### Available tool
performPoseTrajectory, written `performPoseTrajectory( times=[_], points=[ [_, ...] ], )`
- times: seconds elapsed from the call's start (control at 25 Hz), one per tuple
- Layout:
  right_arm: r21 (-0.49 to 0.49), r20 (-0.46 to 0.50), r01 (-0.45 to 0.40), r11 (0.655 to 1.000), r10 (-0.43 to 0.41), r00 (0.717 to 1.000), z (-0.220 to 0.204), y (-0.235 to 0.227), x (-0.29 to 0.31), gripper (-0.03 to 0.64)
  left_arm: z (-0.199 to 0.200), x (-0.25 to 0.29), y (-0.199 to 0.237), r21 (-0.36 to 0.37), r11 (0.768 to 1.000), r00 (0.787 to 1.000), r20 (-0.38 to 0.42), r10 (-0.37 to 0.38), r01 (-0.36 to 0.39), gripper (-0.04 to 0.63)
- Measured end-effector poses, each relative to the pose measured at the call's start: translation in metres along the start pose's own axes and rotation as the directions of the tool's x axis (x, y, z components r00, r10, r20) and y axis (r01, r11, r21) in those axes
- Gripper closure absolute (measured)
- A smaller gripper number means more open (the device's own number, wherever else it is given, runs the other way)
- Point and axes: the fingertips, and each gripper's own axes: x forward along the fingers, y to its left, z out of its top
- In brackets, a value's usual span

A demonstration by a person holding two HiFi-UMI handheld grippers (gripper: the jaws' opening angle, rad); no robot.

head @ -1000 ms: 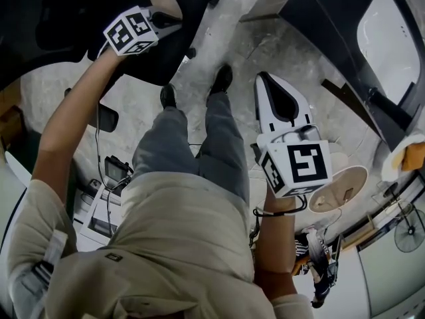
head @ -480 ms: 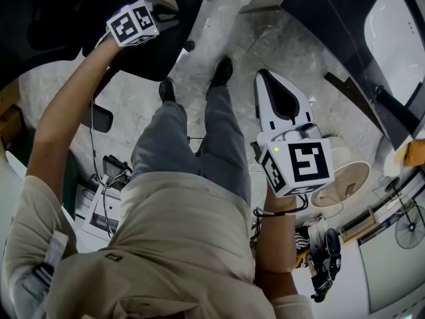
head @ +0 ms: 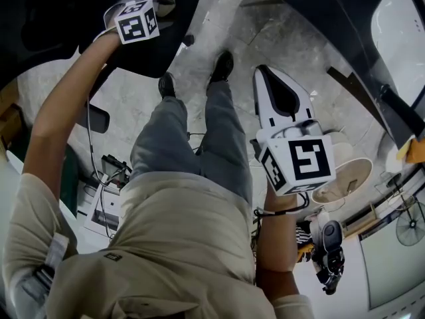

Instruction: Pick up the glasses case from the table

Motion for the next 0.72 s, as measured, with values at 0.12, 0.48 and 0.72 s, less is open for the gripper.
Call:
performPoseTrajectory(
  times=[0.12,0.48,0.72],
  points=[
    [0.005,-0.006,-0.002,1.0,0.002,1.0,-0.004,-0.002,0.004,0.591,-0.01,0.013,0.004,0.047,0.999,0.998,-0.062,0.022,-0.019,0.326],
    [0.031,-0.026,-0.006,0.999,0.007,1.0,-0.014,-0.01,0.017,0.591,-0.049,0.043,0.024,0.19,0.979,0.971,-0.214,0.111,-0.07,0.189],
    [0.053,-0.039,0.005,0.999,-0.003,0.999,-0.024,-0.017,0.022,0.591,-0.073,0.056,0.034,0.384,0.923,0.936,-0.316,0.154,-0.022,0.157]
  ],
)
